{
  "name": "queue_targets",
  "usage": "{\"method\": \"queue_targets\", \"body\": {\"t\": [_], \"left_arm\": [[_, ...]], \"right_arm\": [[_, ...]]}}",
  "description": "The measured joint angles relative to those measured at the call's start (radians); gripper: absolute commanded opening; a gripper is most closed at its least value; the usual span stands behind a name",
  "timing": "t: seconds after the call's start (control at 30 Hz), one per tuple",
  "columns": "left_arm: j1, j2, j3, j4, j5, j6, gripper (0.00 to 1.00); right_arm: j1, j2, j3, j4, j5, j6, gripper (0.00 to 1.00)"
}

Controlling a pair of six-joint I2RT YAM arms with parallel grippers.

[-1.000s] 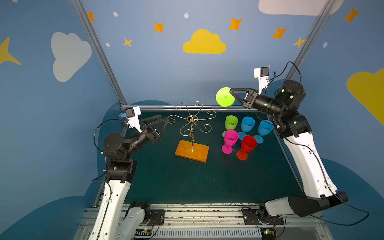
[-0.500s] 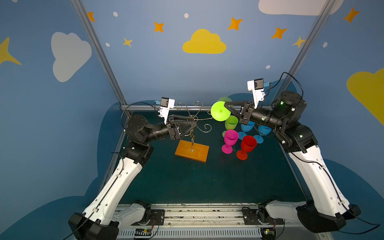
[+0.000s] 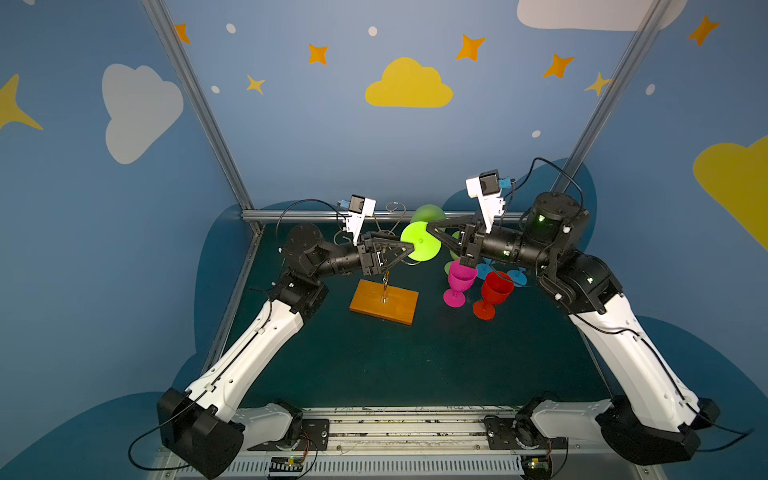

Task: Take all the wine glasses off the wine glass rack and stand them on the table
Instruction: 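Carry the green glass above the rack while the left gripper reaches toward it, then close the left gripper on the green glass foot while the right holds it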

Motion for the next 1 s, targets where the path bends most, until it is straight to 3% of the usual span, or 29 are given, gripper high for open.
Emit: {"method": "queue_targets", "body": {"t": [0.17, 0.5, 0.63, 0.87, 1.0], "left_arm": [[-0.013, 0.0, 0.002, 0.007, -0.001, -0.004, 0.45], [-0.012, -0.01, 0.002, 0.01, -0.001, -0.007, 0.03], [-0.008, -0.018, 0.002, 0.01, 0.013, -0.024, 0.03], [-0.008, -0.018, 0.035, 0.011, 0.027, -0.095, 0.03], [0.007, -0.018, 0.053, 0.031, 0.034, -0.166, 0.03]], "right_arm": [[0.039, 0.006, 0.0, -0.009, 0.039, -0.022, 0.0], [0.066, 0.021, 0.0, -0.031, 0.116, -0.049, 0.0], [0.067, 0.019, 0.001, -0.029, 0.121, -0.051, 0.0], [0.079, -0.008, -0.01, -0.057, 0.163, -0.093, 0.61], [0.079, -0.118, -0.112, -0.055, 0.231, -0.139, 0.78]]}}
